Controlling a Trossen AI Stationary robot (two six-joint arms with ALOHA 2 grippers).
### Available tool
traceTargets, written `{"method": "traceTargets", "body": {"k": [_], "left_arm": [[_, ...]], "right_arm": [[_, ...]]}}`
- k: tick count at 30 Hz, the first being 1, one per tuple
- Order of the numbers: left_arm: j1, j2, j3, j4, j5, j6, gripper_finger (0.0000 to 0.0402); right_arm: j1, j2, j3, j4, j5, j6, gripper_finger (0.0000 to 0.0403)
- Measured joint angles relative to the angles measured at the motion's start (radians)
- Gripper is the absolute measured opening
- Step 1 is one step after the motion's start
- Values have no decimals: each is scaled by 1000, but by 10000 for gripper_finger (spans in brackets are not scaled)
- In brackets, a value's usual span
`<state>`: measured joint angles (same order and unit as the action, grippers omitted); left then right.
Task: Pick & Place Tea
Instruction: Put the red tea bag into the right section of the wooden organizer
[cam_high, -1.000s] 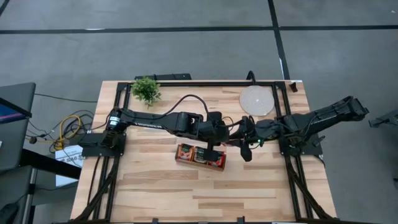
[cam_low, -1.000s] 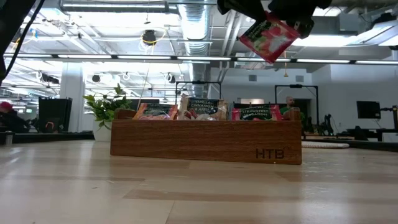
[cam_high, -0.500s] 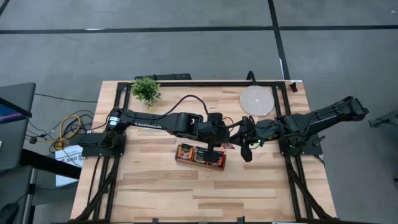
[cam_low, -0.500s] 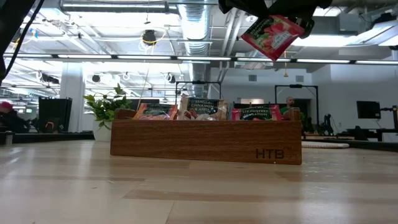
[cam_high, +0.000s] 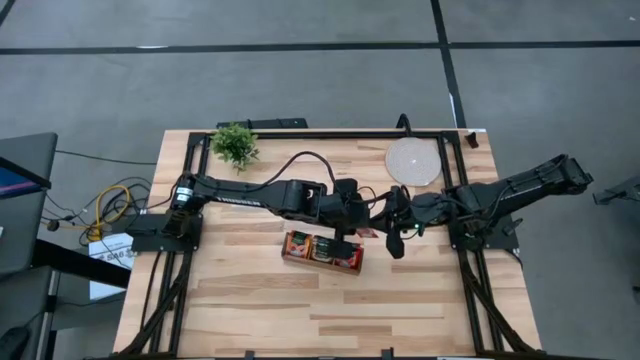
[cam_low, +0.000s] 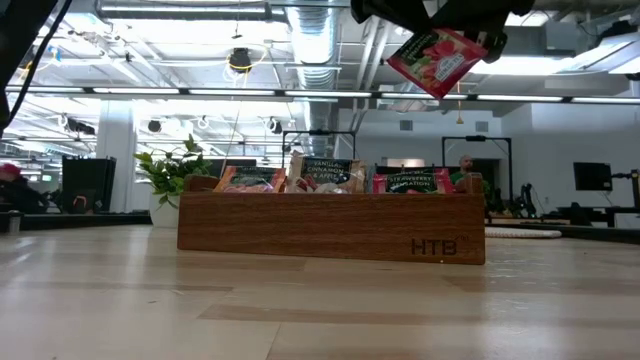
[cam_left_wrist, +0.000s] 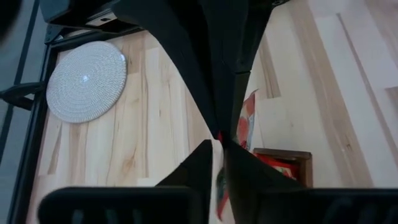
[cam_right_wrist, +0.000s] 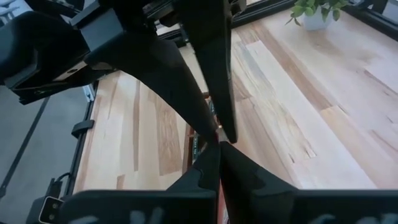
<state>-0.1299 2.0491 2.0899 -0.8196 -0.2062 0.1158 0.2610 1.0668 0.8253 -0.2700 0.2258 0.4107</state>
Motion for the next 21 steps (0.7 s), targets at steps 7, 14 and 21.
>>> {"method": "traceTargets", "body": {"k": [7,14,21], "left_arm": [[-1,0,0,0,2,0,89],[-3,-32,0,-102,-35,-7,132],[-8,-101,1,-361,-113,-130,136]], "right_arm": [[1,1,0,-8,15,0,0],[4,1,0,-6,57,7,0],[102,1,0,16,213,99,0]]}}
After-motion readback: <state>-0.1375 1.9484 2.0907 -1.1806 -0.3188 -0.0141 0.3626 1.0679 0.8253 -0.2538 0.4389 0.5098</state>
